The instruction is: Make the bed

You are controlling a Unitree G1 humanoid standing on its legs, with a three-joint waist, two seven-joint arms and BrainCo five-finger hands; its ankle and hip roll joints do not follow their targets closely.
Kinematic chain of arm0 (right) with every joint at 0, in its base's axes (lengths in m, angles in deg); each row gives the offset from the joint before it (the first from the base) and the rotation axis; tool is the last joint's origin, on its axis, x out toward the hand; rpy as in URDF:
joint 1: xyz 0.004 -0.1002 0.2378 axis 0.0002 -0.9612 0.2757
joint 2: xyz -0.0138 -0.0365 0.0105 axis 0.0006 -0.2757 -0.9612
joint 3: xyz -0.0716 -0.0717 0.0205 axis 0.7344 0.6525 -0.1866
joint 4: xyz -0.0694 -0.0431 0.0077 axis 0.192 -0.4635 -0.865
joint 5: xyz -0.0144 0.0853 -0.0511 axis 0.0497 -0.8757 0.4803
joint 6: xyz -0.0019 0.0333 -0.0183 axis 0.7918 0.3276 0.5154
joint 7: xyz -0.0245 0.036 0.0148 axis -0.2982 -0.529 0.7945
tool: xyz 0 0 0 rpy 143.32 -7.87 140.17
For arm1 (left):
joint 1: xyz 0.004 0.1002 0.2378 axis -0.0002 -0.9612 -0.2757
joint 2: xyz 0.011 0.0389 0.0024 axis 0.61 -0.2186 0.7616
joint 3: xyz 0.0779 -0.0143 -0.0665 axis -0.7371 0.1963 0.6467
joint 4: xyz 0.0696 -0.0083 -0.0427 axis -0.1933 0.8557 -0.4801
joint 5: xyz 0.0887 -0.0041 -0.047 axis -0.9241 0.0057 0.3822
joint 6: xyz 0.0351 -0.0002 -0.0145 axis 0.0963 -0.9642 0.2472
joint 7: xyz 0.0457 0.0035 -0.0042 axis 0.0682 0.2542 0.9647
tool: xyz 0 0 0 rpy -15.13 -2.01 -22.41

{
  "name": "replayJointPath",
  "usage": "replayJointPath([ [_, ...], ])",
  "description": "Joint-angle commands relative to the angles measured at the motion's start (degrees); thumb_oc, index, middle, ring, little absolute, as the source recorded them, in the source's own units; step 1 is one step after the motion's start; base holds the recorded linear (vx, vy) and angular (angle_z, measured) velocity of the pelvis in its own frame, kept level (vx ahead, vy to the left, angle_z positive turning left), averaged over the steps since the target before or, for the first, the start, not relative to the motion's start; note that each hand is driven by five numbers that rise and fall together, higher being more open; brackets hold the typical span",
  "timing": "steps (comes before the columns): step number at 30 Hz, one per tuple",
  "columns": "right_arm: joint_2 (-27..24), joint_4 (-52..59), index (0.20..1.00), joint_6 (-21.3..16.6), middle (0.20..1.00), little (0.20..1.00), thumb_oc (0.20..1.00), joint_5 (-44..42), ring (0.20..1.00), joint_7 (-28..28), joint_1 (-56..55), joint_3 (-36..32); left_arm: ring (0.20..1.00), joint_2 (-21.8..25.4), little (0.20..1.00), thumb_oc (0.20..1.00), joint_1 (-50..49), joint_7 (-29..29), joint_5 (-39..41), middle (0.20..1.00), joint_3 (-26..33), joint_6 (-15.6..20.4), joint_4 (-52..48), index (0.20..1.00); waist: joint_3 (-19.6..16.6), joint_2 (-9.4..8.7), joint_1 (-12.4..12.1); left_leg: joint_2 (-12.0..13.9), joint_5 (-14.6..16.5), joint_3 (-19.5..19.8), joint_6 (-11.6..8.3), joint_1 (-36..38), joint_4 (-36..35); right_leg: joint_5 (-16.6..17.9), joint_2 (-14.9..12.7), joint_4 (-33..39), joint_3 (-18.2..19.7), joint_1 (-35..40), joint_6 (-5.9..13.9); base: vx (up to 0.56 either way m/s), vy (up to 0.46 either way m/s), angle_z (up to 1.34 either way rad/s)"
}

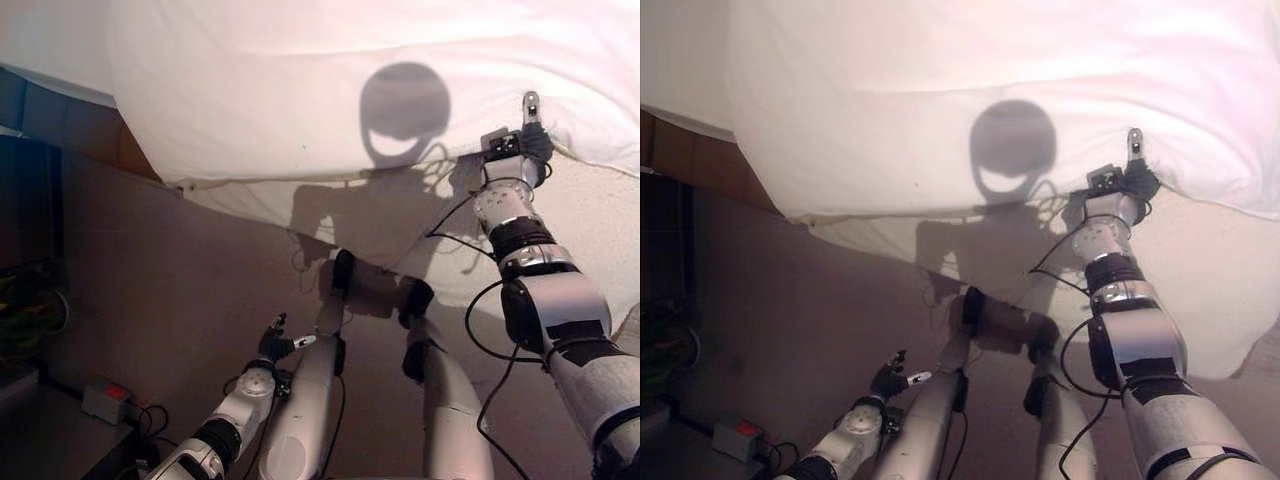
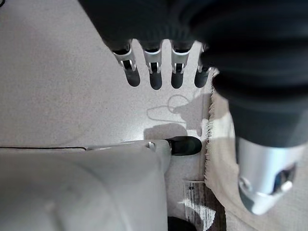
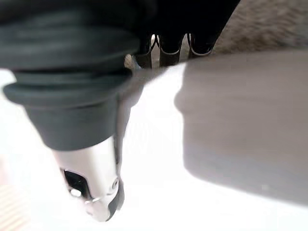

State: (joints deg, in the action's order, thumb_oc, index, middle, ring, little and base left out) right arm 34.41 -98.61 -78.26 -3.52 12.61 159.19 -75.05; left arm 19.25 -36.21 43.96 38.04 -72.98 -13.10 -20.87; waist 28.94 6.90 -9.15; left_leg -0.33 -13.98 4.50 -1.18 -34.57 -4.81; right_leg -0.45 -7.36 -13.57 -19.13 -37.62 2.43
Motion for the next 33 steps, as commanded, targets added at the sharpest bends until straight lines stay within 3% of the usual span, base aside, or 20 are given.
replayJointPath([
  [1, -14.55, -0.32, 1.000, -2.02, 1.000, 1.000, 1.000, 1.56, 1.000, -1.75, 5.50, 2.34, 1.000, 0.55, 1.000, 1.000, -0.67, 0.16, 2.10, 1.000, -0.71, 0.58, -0.90, 1.000, 0.85, -0.69, 1.18, -1.92, 6.15, -2.10, -1.36, 4.34, -0.10, 4.13, 1.05, 8.91, 5.52, 6.24, 4.44, 0.00, -0.016, -0.04],
  [3, -15.93, -1.53, 1.000, -1.06, 1.000, 1.000, 1.000, 1.74, 1.000, -2.50, 5.74, 3.12, 1.000, 0.75, 1.000, 1.000, -0.93, -0.08, 2.19, 1.000, -0.70, 0.67, -1.40, 1.000, 0.85, -0.69, 1.12, -1.84, 6.15, -2.16, -1.32, 4.23, -0.09, 4.21, 1.09, 8.73, 5.60, 5.93, 4.45, 0.00, -0.016, -0.07],
  [4, -17.05, -3.25, 0.950, 1.00, 0.950, 0.950, 0.950, 1.50, 0.950, -4.17, 5.60, 4.08, 1.000, 0.98, 1.000, 1.000, -1.13, -0.56, 2.24, 1.000, -0.71, 0.66, -1.75, 1.000, 0.85, -0.82, 1.12, -1.75, 6.13, -2.32, -1.27, 4.06, -0.09, 4.35, 1.18, 8.73, 5.61, 5.59, 4.48, 0.00, -0.008, -0.08],
  [5, -17.18, -3.53, 0.743, 1.07, 0.743, 0.743, 0.743, 1.35, 0.743, -4.42, 5.77, 4.17, 1.000, 0.96, 1.000, 1.000, -1.12, -0.57, 2.25, 1.000, -0.72, 0.66, -1.77, 1.000, 0.85, -0.80, 1.08, -1.75, 6.13, -2.36, -1.27, 4.05, -0.09, 4.36, 1.18, 8.72, 5.65, 5.56, 4.48, 0.01, -0.016, -0.08],
  [6, -18.01, -5.30, 0.244, 2.66, 0.244, 0.244, 0.244, 1.10, 0.244, -5.36, 6.33, 5.18, 1.000, 1.22, 1.000, 1.000, -1.34, -1.00, 2.40, 1.000, -0.78, 0.60, -2.65, 1.000, 0.85, -0.88, 1.14, -1.56, 6.09, -2.53, -1.27, 3.74, -0.09, 4.53, 1.30, 8.80, 5.74, 5.11, 4.50, 0.00, -0.008, -0.06],
  [7, -18.02, -5.34, 0.200, 2.68, 0.200, 0.200, 0.200, 1.02, 0.200, -5.45, 6.34, 5.17, 1.000, 1.25, 1.000, 1.000, -1.36, -1.00, 2.40, 1.000, -0.77, 0.57, -2.70, 1.000, 0.85, -0.91, 1.12, -1.56, 6.08, -2.56, -1.27, 3.73, -0.09, 4.55, 1.30, 8.79, 5.77, 5.08, 4.50, 0.01, -0.018, -0.07],
  [14, -16.31, -2.20, 0.200, 1.00, 0.200, 0.200, 0.200, -1.87, 0.200, -7.85, 4.62, 5.21, 1.000, 1.14, 1.000, 1.000, -1.70, -4.13, 11.76, 1.000, -0.52, 2.33, -12.46, 1.000, 0.85, -1.69, 1.68, -1.15, 6.23, -3.51, -1.26, 3.45, -0.14, 5.81, 1.99, 10.12, 6.72, 4.39, 4.75, 0.01, -0.006, -0.09],
  [16, -13.83, 2.87, 0.200, -0.36, 0.200, 0.200, 0.200, -2.08, 0.200, -8.89, 3.88, 6.33, 1.000, 0.77, 1.000, 1.000, -1.54, -7.16, 21.16, 1.000, -1.27, 2.81, -20.94, 1.000, 0.85, -2.39, 2.83, -1.12, 6.47, -4.41, -1.30, 3.88, -0.12, 6.81, 2.48, 11.45, 7.51, 4.77, 4.92, 0.00, 0.037, -0.08],
  [23, -7.19, 17.21, 0.200, -2.72, 0.200, 0.200, 0.200, 2.45, 0.200, -8.63, 2.58, 10.68, 1.000, 4.57, 1.000, 1.000, 5.90, -11.93, 34.84, 1.000, -7.97, 2.16, -38.37, 1.000, 0.85, -4.93, 6.57, -0.95, 7.38, -7.60, -1.41, 6.86, -0.10, 9.40, 3.51, 14.84, 10.23, 7.49, 5.43, -0.01, 0.047, -0.25],
  [28, -3.88, 25.29, 0.200, -2.88, 0.200, 0.200, 0.200, 5.05, 0.200, -8.40, 2.02, 14.00, 1.000, 3.89, 1.000, 1.000, 10.83, -12.14, 43.47, 1.000, -11.01, 2.01, -40.27, 1.000, 0.85, -6.78, 8.54, -0.85, 7.88, -9.52, -1.26, 9.24, -0.09, 10.48, 4.09, 15.95, 12.08, 9.32, 5.76, -0.04, 0.051, -0.29],
  [33, -0.80, 30.49, 0.200, -2.35, 0.200, 0.200, 0.200, 5.42, 0.200, -9.28, 1.74, 16.92, 1.000, -0.52, 1.000, 1.000, 17.15, -12.01, 52.25, 1.000, -13.40, 0.74, -36.27, 1.000, 0.11, -8.59, 10.39, -0.88, 8.76, -11.45, -0.75, 12.76, 0.13, 10.64, 4.36, 15.46, 14.01, 11.20, 6.17, -0.03, 0.019, -0.28],
])
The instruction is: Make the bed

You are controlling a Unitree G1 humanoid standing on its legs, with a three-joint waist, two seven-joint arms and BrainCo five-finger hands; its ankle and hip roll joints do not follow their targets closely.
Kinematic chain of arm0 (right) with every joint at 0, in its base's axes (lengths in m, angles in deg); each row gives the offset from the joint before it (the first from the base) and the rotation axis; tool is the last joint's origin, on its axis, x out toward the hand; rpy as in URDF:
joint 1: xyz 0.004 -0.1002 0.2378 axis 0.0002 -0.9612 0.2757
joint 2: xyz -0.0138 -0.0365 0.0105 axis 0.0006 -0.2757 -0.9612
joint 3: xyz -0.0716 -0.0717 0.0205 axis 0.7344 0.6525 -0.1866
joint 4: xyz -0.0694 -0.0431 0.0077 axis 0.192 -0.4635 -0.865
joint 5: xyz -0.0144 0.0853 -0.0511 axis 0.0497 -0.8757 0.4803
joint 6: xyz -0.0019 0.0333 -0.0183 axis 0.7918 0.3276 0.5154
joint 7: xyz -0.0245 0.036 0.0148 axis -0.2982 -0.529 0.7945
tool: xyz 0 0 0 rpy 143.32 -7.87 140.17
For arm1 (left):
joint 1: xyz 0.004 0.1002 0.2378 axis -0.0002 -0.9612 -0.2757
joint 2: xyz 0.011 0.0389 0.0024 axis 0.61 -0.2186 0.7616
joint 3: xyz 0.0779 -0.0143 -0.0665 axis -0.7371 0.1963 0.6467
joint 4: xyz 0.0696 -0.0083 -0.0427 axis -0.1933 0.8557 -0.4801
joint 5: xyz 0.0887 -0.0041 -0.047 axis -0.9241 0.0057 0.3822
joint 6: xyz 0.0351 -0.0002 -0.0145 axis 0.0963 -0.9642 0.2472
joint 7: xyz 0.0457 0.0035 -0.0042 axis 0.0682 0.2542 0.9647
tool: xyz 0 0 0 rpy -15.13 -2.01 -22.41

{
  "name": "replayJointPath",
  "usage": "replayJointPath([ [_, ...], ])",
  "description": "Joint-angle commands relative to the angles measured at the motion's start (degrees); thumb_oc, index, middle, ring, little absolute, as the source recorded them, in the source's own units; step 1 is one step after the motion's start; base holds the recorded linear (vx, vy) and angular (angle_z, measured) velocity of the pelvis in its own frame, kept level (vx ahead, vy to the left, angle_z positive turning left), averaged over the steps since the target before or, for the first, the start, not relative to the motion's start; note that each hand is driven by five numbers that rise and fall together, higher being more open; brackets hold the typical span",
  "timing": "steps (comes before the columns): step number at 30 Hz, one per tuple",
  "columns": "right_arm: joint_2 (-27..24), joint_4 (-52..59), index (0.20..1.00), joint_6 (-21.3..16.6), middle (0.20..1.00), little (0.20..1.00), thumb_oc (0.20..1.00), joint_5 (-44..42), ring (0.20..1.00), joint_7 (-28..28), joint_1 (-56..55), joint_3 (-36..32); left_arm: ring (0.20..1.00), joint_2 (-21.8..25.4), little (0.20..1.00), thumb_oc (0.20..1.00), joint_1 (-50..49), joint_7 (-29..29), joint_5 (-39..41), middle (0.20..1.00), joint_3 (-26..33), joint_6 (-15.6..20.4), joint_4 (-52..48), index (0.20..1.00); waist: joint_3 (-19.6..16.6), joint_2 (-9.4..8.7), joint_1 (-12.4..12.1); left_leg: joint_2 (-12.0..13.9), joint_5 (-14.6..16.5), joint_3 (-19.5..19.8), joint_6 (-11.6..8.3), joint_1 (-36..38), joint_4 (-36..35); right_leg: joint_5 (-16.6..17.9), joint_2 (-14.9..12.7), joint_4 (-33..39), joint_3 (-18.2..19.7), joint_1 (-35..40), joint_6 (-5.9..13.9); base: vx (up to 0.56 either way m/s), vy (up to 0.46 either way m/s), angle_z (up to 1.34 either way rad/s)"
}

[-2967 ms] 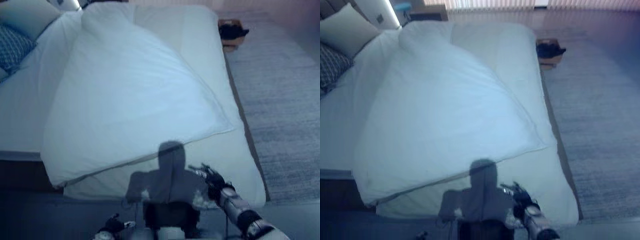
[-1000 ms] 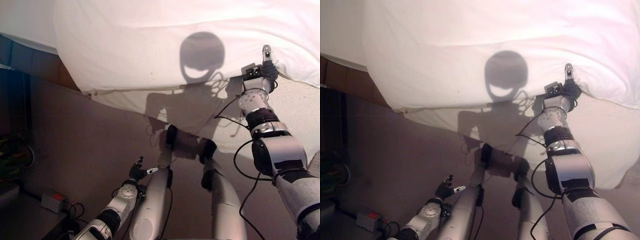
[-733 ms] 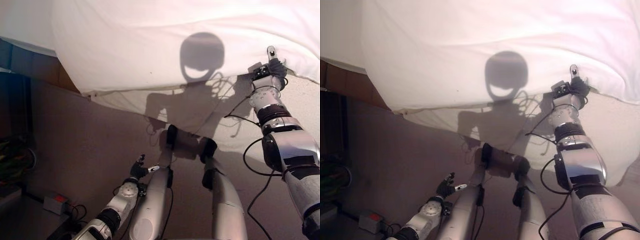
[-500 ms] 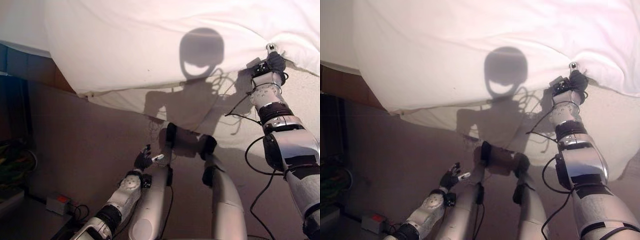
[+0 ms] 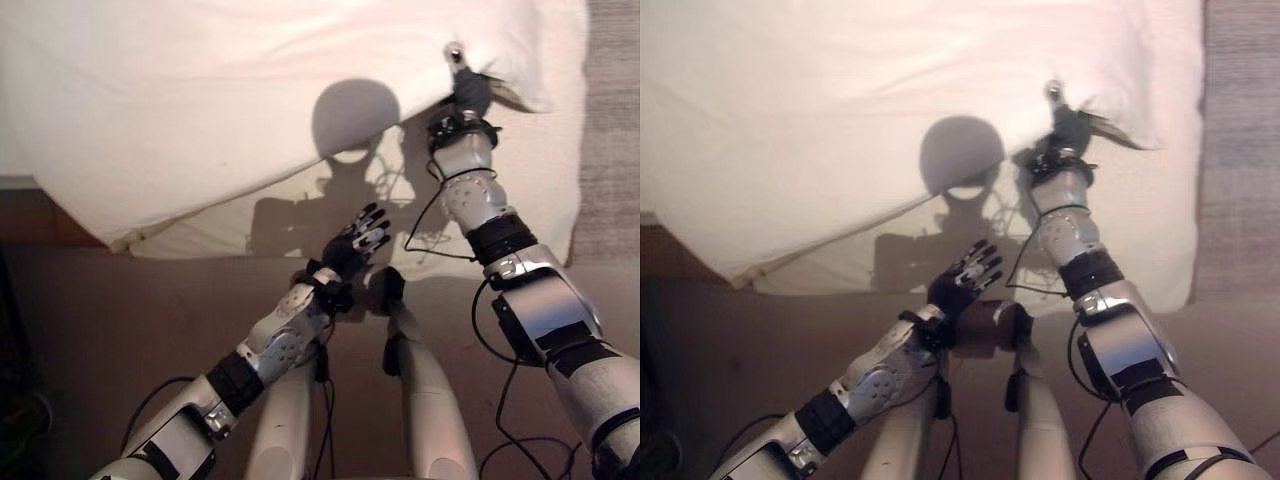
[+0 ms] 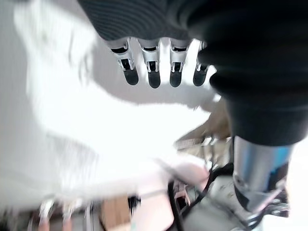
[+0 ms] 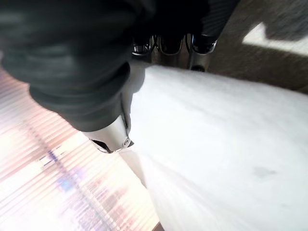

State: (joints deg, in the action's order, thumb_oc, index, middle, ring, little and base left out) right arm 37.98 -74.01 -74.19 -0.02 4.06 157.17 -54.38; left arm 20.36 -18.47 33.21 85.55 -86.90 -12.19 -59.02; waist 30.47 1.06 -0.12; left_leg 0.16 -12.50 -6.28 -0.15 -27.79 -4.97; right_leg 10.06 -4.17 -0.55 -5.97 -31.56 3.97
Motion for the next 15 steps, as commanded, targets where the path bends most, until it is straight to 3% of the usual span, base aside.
replayJointPath([
  [1, -3.89, 6.78, 0.200, -6.29, 0.200, 0.200, 0.200, 2.28, 0.200, -0.81, 3.21, -3.31, 1.000, -2.73, 1.000, 1.000, 0.41, -1.38, 6.16, 1.000, 1.01, -0.03, 3.05, 1.000, -1.66, -3.09, 1.63, -1.40, 7.39, -1.10, -1.71, 6.38, 0.27, 0.32, 1.21, 2.56, 1.15, 5.42, 4.71, -0.02, 0.003, -0.03],
  [6, -3.11, 9.56, 0.200, -6.30, 0.200, 0.200, 0.200, 2.38, 0.200, -1.34, 0.97, -2.95, 1.000, -5.42, 1.000, 1.000, 5.29, 0.35, 9.22, 1.000, 4.99, 3.15, 6.29, 1.000, -2.82, -3.61, 2.43, -1.50, 7.50, -1.41, -1.53, 7.36, 0.41, 0.31, 1.22, 2.40, 1.45, 5.95, 4.63, -0.02, -0.020, -0.09],
  [9, -2.77, 11.95, 0.200, -5.92, 0.200, 0.200, 0.200, 2.70, 0.200, -1.43, -2.33, -3.14, 1.000, -6.87, 1.000, 1.000, 10.44, 4.10, 11.33, 1.000, 11.57, 7.94, 9.28, 1.000, -3.59, -3.83, 2.62, -1.71, 7.46, -1.38, -1.48, 7.78, 0.52, 0.28, 1.13, 2.27, 1.29, 6.38, 4.62, -0.02, -0.041, 0.01],
  [11, -2.75, 12.30, 0.200, -5.70, 0.200, 0.200, 0.200, 2.89, 0.200, -1.36, -2.90, -3.16, 1.000, -7.16, 1.000, 1.000, 12.01, 4.93, 12.18, 1.000, 13.34, 9.01, 10.60, 1.000, -3.68, -3.89, 2.69, -1.70, 7.44, -1.37, -1.47, 7.91, 0.51, 0.33, 1.12, 2.22, 1.24, 6.44, 4.64, -0.01, -0.025, 0.01],
  [15, -0.82, 13.53, 0.200, -5.41, 0.200, 0.200, 0.200, 3.36, 0.200, -0.86, -6.83, -4.41, 1.000, -7.85, 1.000, 1.000, 17.16, 9.00, 13.79, 1.000, 22.19, 14.21, 14.99, 1.000, -4.11, -4.26, 2.47, -1.48, 7.37, -1.16, -1.50, 7.90, 1.02, 0.20, 1.20, 2.04, 0.78, 6.62, 4.39, -0.02, -0.055, 0.02],
])
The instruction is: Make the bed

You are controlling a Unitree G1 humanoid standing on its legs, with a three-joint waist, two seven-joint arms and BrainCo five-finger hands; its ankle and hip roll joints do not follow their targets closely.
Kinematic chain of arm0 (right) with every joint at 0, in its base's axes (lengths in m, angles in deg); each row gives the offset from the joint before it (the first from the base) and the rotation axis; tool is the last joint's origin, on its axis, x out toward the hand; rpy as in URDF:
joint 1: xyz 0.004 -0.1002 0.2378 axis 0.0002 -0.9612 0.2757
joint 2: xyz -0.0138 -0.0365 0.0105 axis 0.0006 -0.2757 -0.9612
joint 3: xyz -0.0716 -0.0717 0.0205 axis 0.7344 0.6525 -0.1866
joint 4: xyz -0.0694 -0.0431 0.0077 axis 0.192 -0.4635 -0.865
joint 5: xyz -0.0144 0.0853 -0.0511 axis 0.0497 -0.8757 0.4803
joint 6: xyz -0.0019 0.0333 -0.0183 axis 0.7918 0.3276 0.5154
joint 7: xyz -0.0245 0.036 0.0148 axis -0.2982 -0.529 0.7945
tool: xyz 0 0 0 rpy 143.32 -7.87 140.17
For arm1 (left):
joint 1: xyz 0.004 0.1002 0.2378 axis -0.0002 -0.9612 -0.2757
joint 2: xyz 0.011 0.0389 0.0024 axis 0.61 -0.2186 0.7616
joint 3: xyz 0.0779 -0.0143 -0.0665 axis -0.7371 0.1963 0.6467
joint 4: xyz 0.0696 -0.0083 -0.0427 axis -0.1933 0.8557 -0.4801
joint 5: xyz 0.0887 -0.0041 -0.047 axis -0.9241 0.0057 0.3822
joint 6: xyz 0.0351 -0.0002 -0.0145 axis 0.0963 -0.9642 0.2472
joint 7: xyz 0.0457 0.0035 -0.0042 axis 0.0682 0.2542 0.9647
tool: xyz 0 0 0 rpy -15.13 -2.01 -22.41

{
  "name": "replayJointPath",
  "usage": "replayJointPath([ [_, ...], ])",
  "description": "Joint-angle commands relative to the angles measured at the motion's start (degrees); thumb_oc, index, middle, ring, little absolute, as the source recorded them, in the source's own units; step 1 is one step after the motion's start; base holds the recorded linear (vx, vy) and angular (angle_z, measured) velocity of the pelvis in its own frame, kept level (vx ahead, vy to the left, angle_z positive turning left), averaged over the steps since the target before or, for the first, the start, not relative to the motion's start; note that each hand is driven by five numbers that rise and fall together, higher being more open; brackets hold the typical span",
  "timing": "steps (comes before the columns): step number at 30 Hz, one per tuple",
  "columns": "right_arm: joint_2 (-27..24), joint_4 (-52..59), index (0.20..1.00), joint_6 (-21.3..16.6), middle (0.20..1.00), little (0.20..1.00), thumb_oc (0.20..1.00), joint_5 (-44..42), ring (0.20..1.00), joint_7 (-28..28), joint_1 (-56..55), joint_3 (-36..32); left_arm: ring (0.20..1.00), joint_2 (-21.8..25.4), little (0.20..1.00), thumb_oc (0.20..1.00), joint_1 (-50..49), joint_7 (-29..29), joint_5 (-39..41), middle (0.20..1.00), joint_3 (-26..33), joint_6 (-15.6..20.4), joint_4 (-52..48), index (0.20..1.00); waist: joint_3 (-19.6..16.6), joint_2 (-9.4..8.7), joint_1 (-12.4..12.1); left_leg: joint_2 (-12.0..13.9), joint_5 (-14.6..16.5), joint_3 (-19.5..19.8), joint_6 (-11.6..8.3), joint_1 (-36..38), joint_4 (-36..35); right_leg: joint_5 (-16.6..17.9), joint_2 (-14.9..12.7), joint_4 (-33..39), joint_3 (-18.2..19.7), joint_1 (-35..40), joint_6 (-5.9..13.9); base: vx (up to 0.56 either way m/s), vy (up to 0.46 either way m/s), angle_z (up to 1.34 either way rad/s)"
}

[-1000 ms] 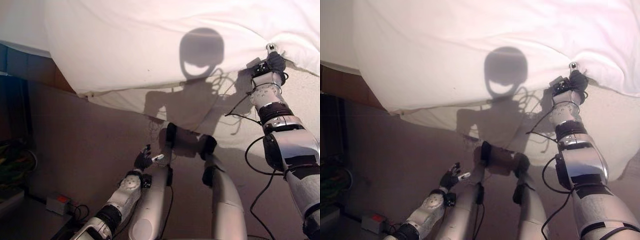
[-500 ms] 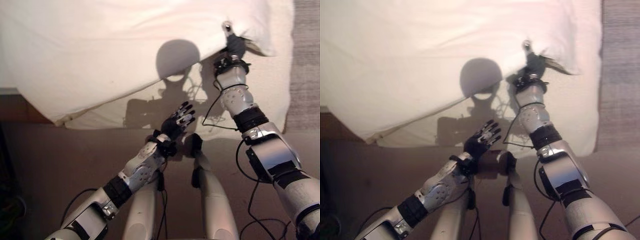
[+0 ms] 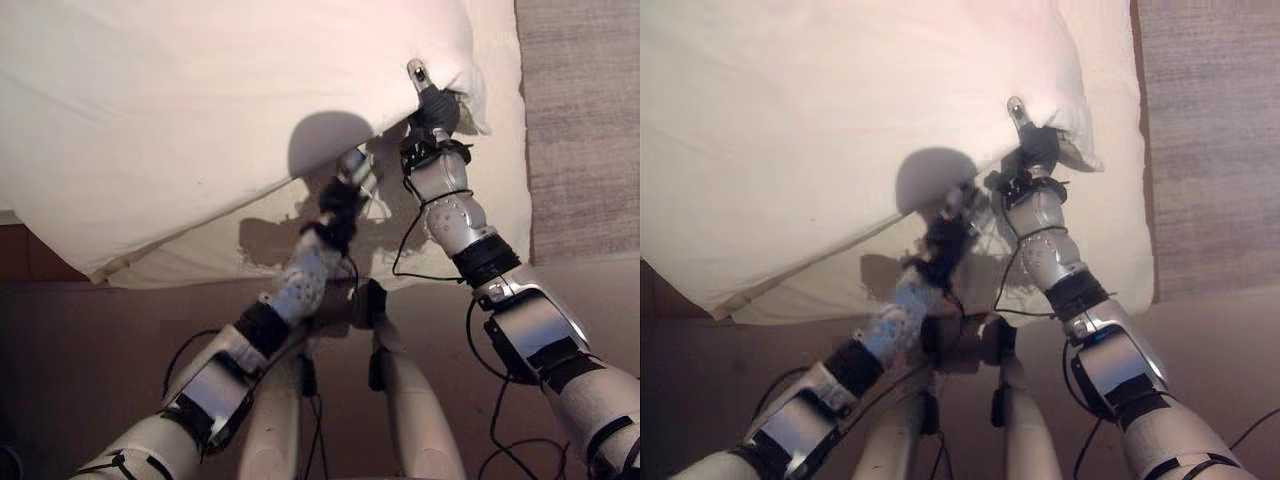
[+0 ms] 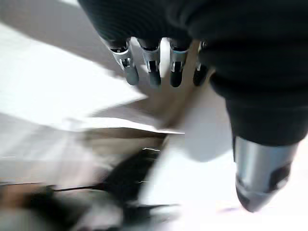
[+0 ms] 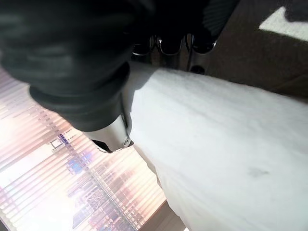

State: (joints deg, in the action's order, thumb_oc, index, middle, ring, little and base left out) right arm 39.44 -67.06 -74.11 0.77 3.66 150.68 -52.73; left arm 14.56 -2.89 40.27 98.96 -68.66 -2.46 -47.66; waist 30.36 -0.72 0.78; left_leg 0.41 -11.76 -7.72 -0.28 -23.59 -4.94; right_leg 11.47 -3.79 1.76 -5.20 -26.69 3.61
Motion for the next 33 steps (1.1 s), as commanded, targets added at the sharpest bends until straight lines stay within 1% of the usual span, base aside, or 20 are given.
replayJointPath([
  [1, -2.03, 6.73, 0.200, -5.50, 0.200, 0.200, 0.200, 2.97, 0.200, -0.29, -1.12, -6.53, 1.000, -2.05, 1.000, 1.000, 1.93, 2.56, 0.21, 1.000, 5.42, 5.55, 3.84, 1.000, -4.09, -2.58, 1.42, -1.68, 6.60, 0.37, -1.38, 3.66, 1.05, -1.27, 0.82, -0.26, -0.15, 1.81, 4.67, -0.01, -0.065, 0.00],
  [5, -0.49, 7.35, 0.200, -5.73, 0.200, 0.200, 0.200, 3.88, 0.200, 0.39, -4.42, -7.94, 1.000, -2.08, 1.000, 1.000, 2.94, 5.46, -1.77, 1.000, 10.27, 9.71, 4.21, 1.000, -4.35, -2.92, 1.06, -1.53, 6.63, 0.88, -1.47, 3.36, 1.69, -1.39, 0.72, -0.39, -0.97, 2.02, 4.41, -0.01, -0.053, 0.01],
  [8, 0.39, 6.90, 0.200, -6.03, 0.200, 0.200, 0.200, 3.85, 0.200, 0.46, -5.99, -8.44, 1.000, -1.77, 1.000, 1.000, 3.29, 6.75, -2.61, 1.000, 12.67, 11.26, 5.13, 1.000, -4.56, -3.20, 0.87, -1.44, 6.72, 0.98, -1.53, 3.26, 2.17, -1.57, 0.69, -0.47, -1.35, 2.32, 4.29, 0.00, -0.013, 0.00],
  [9, 0.41, 6.92, 0.200, -6.04, 0.200, 0.200, 0.200, 3.86, 0.200, 0.46, -6.01, -8.42, 1.000, -1.77, 1.000, 1.000, 3.30, 6.76, -2.61, 1.000, 12.70, 11.27, 5.15, 1.000, -4.56, -3.20, 0.92, -1.44, 6.74, 0.99, -1.54, 3.25, 2.21, -1.58, 0.68, -0.47, -1.37, 2.33, 4.28, 0.00, 0.000, 0.00],
  [14, 1.23, 5.20, 0.200, -6.28, 0.200, 0.200, 0.200, 2.88, 0.200, 0.18, -8.91, -9.49, 1.000, 0.06, 1.000, 1.000, 4.71, 8.93, -3.37, 1.000, 16.68, 12.88, 8.67, 1.000, -5.02, -3.43, 0.56, -1.46, 6.95, 1.55, -1.65, 3.22, 2.84, -2.16, 0.51, -1.26, -1.89, 2.74, 3.96, -0.01, -0.006, 0.02],
  [15, 1.38, 5.20, 0.200, -6.44, 0.200, 0.200, 0.200, 2.89, 0.200, 0.37, -9.50, -9.75, 1.000, 0.03, 1.000, 1.000, 4.78, 9.47, -3.06, 1.000, 17.61, 13.64, 8.73, 1.000, -5.06, -3.41, 0.49, -1.49, 7.01, 1.65, -1.63, 3.26, 2.94, -2.32, 0.47, -1.49, -1.97, 2.80, 3.88, -0.01, -0.012, 0.07],
  [16, 1.38, 5.27, 0.200, -6.44, 0.200, 0.200, 0.200, 2.93, 0.200, 0.42, -9.56, -9.71, 1.000, 0.01, 1.000, 1.000, 4.77, 9.51, -3.08, 1.000, 17.63, 13.67, 8.73, 1.000, -5.06, -3.37, 0.54, -1.49, 7.03, 1.69, -1.63, 3.27, 2.96, -2.37, 0.46, -1.54, -2.01, 2.81, 3.88, -0.01, -0.007, 0.07],
  [17, 1.86, 5.36, 0.200, -6.70, 0.200, 0.200, 0.200, 2.91, 0.200, 0.68, -10.84, -10.49, 1.000, 0.18, 1.000, 1.000, 4.61, 10.70, -3.79, 1.000, 18.80, 14.67, 9.11, 1.000, -5.20, -3.35, 0.44, -1.53, 7.21, 1.85, -1.61, 3.49, 3.23, -2.64, 0.30, -1.98, -2.09, 2.98, 3.72, 0.00, -0.003, 0.06],
  [18, 1.88, 5.42, 0.200, -6.70, 0.200, 0.200, 0.200, 2.94, 0.200, 0.71, -10.91, -10.47, 1.000, 0.16, 1.000, 1.000, 4.59, 10.81, -3.89, 1.000, 18.80, 14.69, 9.08, 1.000, -5.20, -3.34, 0.46, -1.53, 7.23, 1.87, -1.61, 3.51, 3.24, -2.68, 0.29, -2.02, -2.11, 3.00, 3.72, 0.00, -0.006, 0.08],
  [19, 2.47, 5.75, 0.200, -7.36, 0.200, 0.200, 0.200, 2.86, 0.200, 1.22, -12.48, -11.21, 1.000, 0.15, 1.000, 1.000, 4.04, 11.89, -4.15, 1.000, 20.43, 15.49, 9.06, 1.000, -5.37, -3.30, 0.35, -1.52, 7.40, 1.99, -1.60, 3.86, 3.43, -2.98, 0.19, -2.36, -2.29, 3.39, 3.64, 0.00, -0.004, 0.07],
  [22, 2.97, 6.49, 0.200, -7.93, 0.200, 0.200, 0.200, 2.85, 0.200, 1.56, -14.27, -12.23, 1.000, 0.41, 1.000, 1.000, 3.34, 13.25, -5.47, 1.000, 21.95, 16.01, 9.17, 1.000, -5.57, -3.31, 0.30, -1.53, 7.51, 2.07, -1.62, 4.41, 3.35, -3.28, 0.10, -2.62, -2.45, 3.84, 3.55, 0.00, -0.008, 0.08],
  [23, 3.41, 7.03, 0.200, -8.73, 0.200, 0.200, 0.200, 2.70, 0.200, 1.89, -15.89, -13.47, 1.000, 1.68, 1.000, 1.000, 2.91, 14.61, -7.61, 1.000, 23.63, 16.02, 9.79, 1.000, -5.77, -3.32, 0.12, -1.51, 7.60, 2.09, -1.66, 4.78, 3.29, -3.62, 0.07, -2.88, -2.68, 4.20, 3.43, 0.00, -0.008, 0.04],
  [25, 3.57, 7.46, 0.200, -9.08, 0.200, 0.200, 0.200, 2.63, 0.200, 1.92, -16.86, -13.88, 1.000, 2.31, 1.000, 1.000, 2.50, 15.22, -8.62, 1.000, 24.25, 15.90, 9.92, 1.000, -5.91, -3.38, 0.09, -1.47, 7.64, 2.17, -1.67, 5.00, 3.27, -3.79, 0.02, -3.06, -2.85, 4.33, 3.40, 0.00, 0.000, 0.00],
  [26, 4.23, 7.77, 0.200, -9.74, 0.200, 0.200, 0.200, 2.36, 0.200, 2.01, -18.40, -14.93, 1.000, 3.56, 1.000, 1.000, 1.69, 15.97, -9.64, 1.000, 26.08, 15.98, 10.61, 1.000, -6.29, -3.35, -0.03, -1.46, 7.76, 2.15, -1.68, 5.33, 3.34, -4.13, 0.03, -3.43, -2.86, 4.59, 3.33, 0.00, 0.000, 0.00],
  [27, 4.29, 7.83, 0.200, -9.75, 0.200, 0.200, 0.200, 2.35, 0.200, 2.00, -18.52, -14.88, 1.000, 3.59, 1.000, 1.000, 1.60, 15.97, -9.65, 1.000, 26.09, 15.96, 10.62, 1.000, -6.35, -3.38, 0.01, -1.47, 7.77, 2.15, -1.69, 5.36, 3.34, -4.17, 0.03, -3.46, -2.86, 4.60, 3.33, 0.00, -0.001, 0.04],
  [29, 4.79, 8.03, 0.200, -10.23, 0.200, 0.200, 0.200, 1.86, 0.200, 1.68, -21.01, -15.82, 1.000, 5.22, 1.000, 1.000, -0.29, 16.63, -11.41, 1.000, 27.95, 16.04, 10.44, 1.000, -6.67, -3.53, -0.22, -1.45, 8.08, 2.21, -1.61, 5.70, 3.66, -4.60, 0.03, -3.99, -2.92, 4.73, 3.21, 0.00, -0.008, 0.05],
  [33, 5.68, 7.98, 0.200, -10.04, 0.200, 0.200, 0.200, 1.29, 0.200, 1.09, -24.29, -16.37, 1.000, 5.35, 1.000, 1.000, -3.14, 17.56, -12.53, 1.000, 30.45, 17.42, 8.72, 1.000, -7.09, -3.78, -0.60, -1.49, 8.35, 2.31, -1.56, 6.34, 3.83, -5.18, 0.02, -4.70, -2.98, 5.21, 3.07, 0.00, 0.000, 0.08],
])
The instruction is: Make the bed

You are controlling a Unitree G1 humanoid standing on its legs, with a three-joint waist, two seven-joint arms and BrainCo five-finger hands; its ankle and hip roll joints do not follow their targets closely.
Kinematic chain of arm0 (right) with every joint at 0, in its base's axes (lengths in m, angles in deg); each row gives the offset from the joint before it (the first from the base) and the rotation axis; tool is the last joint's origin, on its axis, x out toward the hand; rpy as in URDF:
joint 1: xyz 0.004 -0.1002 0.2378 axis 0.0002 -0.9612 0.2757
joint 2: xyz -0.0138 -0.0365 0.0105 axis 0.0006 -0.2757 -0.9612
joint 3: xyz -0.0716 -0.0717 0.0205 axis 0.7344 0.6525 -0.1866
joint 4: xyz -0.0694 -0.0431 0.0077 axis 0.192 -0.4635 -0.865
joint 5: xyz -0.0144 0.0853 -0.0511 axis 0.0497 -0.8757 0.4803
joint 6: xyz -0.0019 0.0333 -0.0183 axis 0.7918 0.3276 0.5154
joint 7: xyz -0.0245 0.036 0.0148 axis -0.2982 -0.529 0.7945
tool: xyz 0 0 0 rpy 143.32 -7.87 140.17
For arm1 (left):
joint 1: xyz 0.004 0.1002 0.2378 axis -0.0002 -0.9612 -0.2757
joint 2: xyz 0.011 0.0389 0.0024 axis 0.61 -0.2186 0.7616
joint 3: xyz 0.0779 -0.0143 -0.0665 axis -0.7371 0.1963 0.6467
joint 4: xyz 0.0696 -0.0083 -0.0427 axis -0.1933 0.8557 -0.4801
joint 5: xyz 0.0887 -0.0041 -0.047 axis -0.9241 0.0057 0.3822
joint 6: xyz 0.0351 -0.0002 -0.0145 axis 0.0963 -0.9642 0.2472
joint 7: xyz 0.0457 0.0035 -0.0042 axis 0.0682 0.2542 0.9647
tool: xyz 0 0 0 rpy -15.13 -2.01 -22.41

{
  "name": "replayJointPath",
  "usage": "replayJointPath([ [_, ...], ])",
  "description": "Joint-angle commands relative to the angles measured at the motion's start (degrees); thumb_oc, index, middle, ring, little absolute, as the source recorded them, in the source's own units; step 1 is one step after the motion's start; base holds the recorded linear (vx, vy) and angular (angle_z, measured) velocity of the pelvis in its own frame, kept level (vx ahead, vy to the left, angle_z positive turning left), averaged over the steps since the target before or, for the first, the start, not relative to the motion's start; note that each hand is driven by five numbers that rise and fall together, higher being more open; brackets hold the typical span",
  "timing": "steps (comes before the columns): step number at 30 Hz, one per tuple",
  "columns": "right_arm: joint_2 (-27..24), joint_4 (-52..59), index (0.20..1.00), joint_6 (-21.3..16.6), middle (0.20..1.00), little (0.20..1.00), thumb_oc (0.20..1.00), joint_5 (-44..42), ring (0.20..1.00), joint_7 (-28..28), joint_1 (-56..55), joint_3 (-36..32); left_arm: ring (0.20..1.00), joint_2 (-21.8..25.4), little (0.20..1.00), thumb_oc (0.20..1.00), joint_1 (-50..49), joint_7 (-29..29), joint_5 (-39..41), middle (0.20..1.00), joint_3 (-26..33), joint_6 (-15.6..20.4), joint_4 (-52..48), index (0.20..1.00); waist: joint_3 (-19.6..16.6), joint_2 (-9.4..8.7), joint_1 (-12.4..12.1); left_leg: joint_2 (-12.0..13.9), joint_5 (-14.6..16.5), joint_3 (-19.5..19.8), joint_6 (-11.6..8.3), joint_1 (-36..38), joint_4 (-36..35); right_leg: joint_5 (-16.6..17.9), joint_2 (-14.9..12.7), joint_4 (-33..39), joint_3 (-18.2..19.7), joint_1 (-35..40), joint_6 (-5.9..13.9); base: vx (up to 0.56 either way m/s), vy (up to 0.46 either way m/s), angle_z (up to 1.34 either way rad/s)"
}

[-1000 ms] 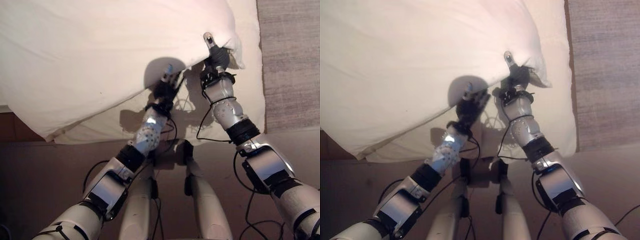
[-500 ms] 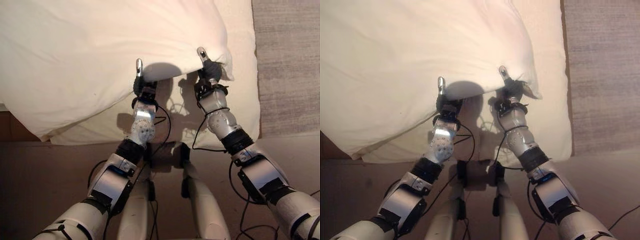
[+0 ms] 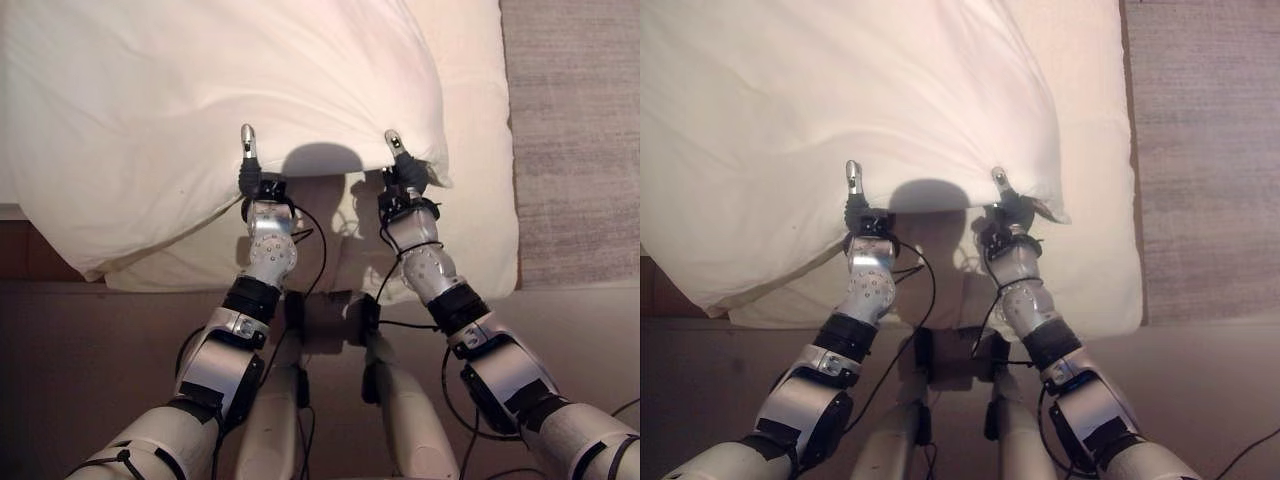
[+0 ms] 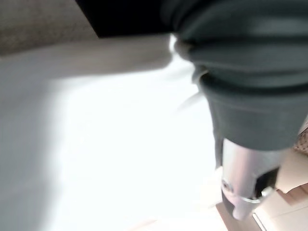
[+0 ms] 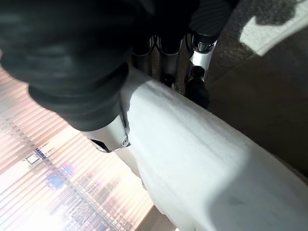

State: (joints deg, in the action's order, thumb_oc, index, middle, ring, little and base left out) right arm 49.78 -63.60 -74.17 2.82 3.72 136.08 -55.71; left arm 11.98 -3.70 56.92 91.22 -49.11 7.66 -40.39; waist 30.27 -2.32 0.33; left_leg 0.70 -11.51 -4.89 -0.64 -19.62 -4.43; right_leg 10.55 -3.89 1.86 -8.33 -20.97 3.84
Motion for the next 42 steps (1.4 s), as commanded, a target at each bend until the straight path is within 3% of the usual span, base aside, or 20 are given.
replayJointPath([
  [1, -4.65, 4.58, 0.200, -9.98, 0.200, 0.200, 0.200, -0.77, 0.200, 1.02, -9.86, -13.35, 1.000, 7.84, 1.000, 1.000, -2.57, 1.06, -4.93, 1.000, 10.88, 7.32, 1.23, 1.000, -7.08, -2.17, -0.14, -1.77, 8.10, -0.51, -1.21, 2.43, 3.30, -4.27, 0.12, -4.79, 0.14, -0.47, 2.84, -0.01, 0.002, 0.07],
  [3, -4.34, 4.99, 0.200, -9.62, 0.200, 0.200, 0.200, -0.64, 0.200, 0.56, -11.38, -13.28, 1.000, 7.71, 1.000, 1.000, -3.88, 1.02, -5.50, 1.000, 11.42, 7.35, 0.15, 1.000, -7.03, -2.26, -0.43, -1.83, 7.73, -0.38, -1.15, 2.32, 3.40, -4.22, -0.04, -5.05, 0.09, -0.65, 2.67, 0.00, 0.000, 0.00],
  [4, -4.30, 5.03, 0.200, -9.61, 0.200, 0.200, 0.200, -0.63, 0.200, 0.54, -11.55, -13.25, 0.950, 7.70, 0.950, 0.950, -4.05, 1.01, -5.50, 0.950, 11.40, 7.33, 0.11, 0.950, -7.18, -2.21, -0.42, -1.78, 8.05, -0.29, -1.20, 2.54, 3.33, -4.58, 0.02, -5.14, 0.07, -0.49, 2.74, 0.00, 0.000, 0.00],
  [5, -4.18, 5.10, 0.200, -9.55, 0.200, 0.200, 0.200, -0.67, 0.200, 0.05, -12.46, -13.44, 0.200, 8.19, 0.200, 0.200, -5.24, 0.48, -6.41, 0.200, 11.45, 6.45, -0.09, 0.200, -7.23, -2.16, -0.61, -1.79, 8.01, -0.10, -1.14, 2.68, 3.19, -4.76, -0.03, -5.46, 0.02, -0.46, 2.68, 0.00, 0.000, 0.00],
  [13, -2.96, 3.37, 0.200, -8.92, 0.200, 0.200, 0.200, -1.00, 0.200, -0.94, -14.39, -13.20, 0.200, 8.24, 0.200, 0.200, -7.23, -0.10, -7.31, 0.200, 12.26, 6.94, -0.48, 0.200, -7.62, -2.01, -0.96, -1.82, 7.71, 0.14, -1.11, 3.22, 2.71, -5.27, -0.17, -5.88, -0.50, -0.14, 2.63, 0.00, 0.004, 0.03],
  [22, -1.55, 2.22, 0.200, -7.90, 0.200, 0.200, 0.200, -1.50, 0.200, -2.30, -17.12, -12.75, 0.200, 9.17, 0.200, 0.200, -11.35, -1.18, -10.93, 0.200, 12.84, 5.01, -2.66, 0.200, -7.38, -1.01, -1.63, -2.27, 9.22, 0.33, -0.78, 5.21, 4.77, -8.74, -1.01, -12.56, 0.11, -0.20, 1.98, 0.00, -0.002, 0.01],
  [24, -1.56, 2.32, 0.200, -7.09, 0.200, 0.200, 0.200, -1.05, 0.200, -3.24, -18.90, -12.93, 0.200, 9.37, 0.200, 0.200, -14.25, -2.51, -13.40, 0.200, 12.54, 3.58, -4.98, 0.200, -6.78, -0.79, -1.85, -2.79, 11.57, 0.91, -0.49, 5.59, 9.72, -10.38, -1.61, -15.16, 0.11, 1.16, 1.46, 0.03, -0.043, 0.10],
  [30, -0.99, 1.96, 0.200, -4.85, 0.200, 0.200, 0.200, 0.30, 0.200, -5.32, -24.14, -13.16, 0.200, 6.72, 0.200, 0.200, -19.79, -6.75, -15.57, 0.200, 10.76, 1.24, -8.52, 0.200, -5.74, 0.59, -1.56, -2.91, 14.52, 3.14, -1.75, 5.73, 19.14, -13.54, -3.79, -18.70, -2.79, 5.82, 0.36, 0.00, -0.020, 0.45],
  [33, 0.36, 0.79, 0.200, -3.46, 0.200, 0.200, 0.200, -0.08, 0.200, -6.44, -26.11, -12.43, 0.200, 6.99, 0.200, 0.200, -22.24, -8.21, -16.07, 0.200, 10.21, 0.36, -8.68, 0.200, -7.30, 0.94, -1.17, 0.68, 13.57, 4.76, -2.40, 7.54, 17.31, -13.88, -5.19, -18.79, -3.50, 8.02, 1.05, 0.06, 0.124, 0.41],
  [36, 0.98, -0.36, 0.200, -2.06, 0.200, 0.200, 0.200, 0.03, 0.200, -7.46, -27.35, -11.15, 0.200, 7.72, 0.200, 0.200, -23.09, -9.00, -15.80, 0.200, 10.31, 0.54, -9.23, 0.200, -9.29, 0.66, -0.97, 8.10, 9.20, 6.49, -3.84, 9.76, 12.61, -13.95, -8.07, -18.19, -2.56, 10.01, 2.14, 0.08, 0.295, 0.25],
  [37, 0.99, -0.36, 0.200, -2.06, 0.200, 0.200, 0.200, 0.02, 0.200, -7.48, -27.41, -11.12, 0.200, 7.74, 0.200, 0.200, -23.15, -9.07, -15.73, 0.200, 10.32, 0.56, -9.19, 0.200, -9.21, 0.64, -0.95, 8.12, 9.03, 6.47, -3.88, 10.08, 12.26, -13.98, -8.06, -18.15, -2.59, 10.20, 2.12, 0.12, 0.502, 0.27],
  [38, 1.19, -0.73, 0.200, -1.32, 0.200, 0.200, 0.200, -0.05, 0.200, -7.98, -28.05, -11.17, 0.200, 7.54, 0.200, 0.200, -23.09, -9.61, -14.17, 0.200, 10.56, 1.02, -8.55, 0.200, -11.15, 1.10, -0.26, 13.78, 5.98, 4.80, -5.09, 10.86, 8.90, -13.93, -11.12, -18.38, -2.10, 10.63, 3.59, 0.12, 0.554, 0.29],
  [39, 1.06, -0.65, 0.200, -0.95, 0.200, 0.200, 0.200, -0.33, 0.200, -8.08, -28.50, -11.36, 0.200, 7.48, 0.200, 0.200, -23.26, -10.30, -13.69, 0.200, 10.27, 1.17, -8.61, 0.200, -12.14, 1.37, -0.30, 15.44, 4.60, 3.89, -5.96, 11.73, 7.03, -13.60, -12.48, -18.57, -1.88, 10.68, 4.31, 0.12, 0.557, 0.31],
  [40, 1.04, -0.64, 0.200, -0.95, 0.200, 0.200, 0.200, -0.34, 0.200, -8.08, -28.55, -11.36, 0.200, 7.46, 0.200, 0.200, -23.30, -10.33, -13.67, 0.200, 10.25, 1.18, -8.60, 0.200, -12.20, 1.37, -0.35, 15.45, 4.52, 3.82, -5.97, 11.83, 6.86, -13.61, -12.48, -18.58, -1.84, 10.65, 4.32, 0.14, 0.572, 0.37],
  [41, 0.85, -0.28, 0.200, -0.30, 0.200, 0.200, 0.200, -0.17, 0.200, -8.57, -30.10, -11.84, 0.200, 7.95, 0.200, 0.200, -23.34, -11.94, -12.78, 0.200, 8.88, 0.89, -6.89, 0.200, -14.58, 2.13, 0.38, 16.16, 6.45, 0.64, -7.47, 11.76, 7.65, -10.99, -16.16, -17.83, -2.62, 11.36, 6.27, 0.12, 0.574, 0.25],
  [42, 0.87, 0.14, 0.200, 0.00, 0.200, 0.200, 0.200, -0.14, 0.200, -8.78, -31.20, -12.47, 0.200, 8.03, 0.200, 0.200, -23.18, -12.47, -12.57, 0.200, 8.20, 0.27, -5.68, 0.200, -15.47, 1.73, 0.72, 15.24, 7.19, -0.25, -7.97, 11.71, 7.91, -7.77, -18.14, -15.16, -3.32, 13.03, 7.08, 0.12, 0.574, 0.24],
])
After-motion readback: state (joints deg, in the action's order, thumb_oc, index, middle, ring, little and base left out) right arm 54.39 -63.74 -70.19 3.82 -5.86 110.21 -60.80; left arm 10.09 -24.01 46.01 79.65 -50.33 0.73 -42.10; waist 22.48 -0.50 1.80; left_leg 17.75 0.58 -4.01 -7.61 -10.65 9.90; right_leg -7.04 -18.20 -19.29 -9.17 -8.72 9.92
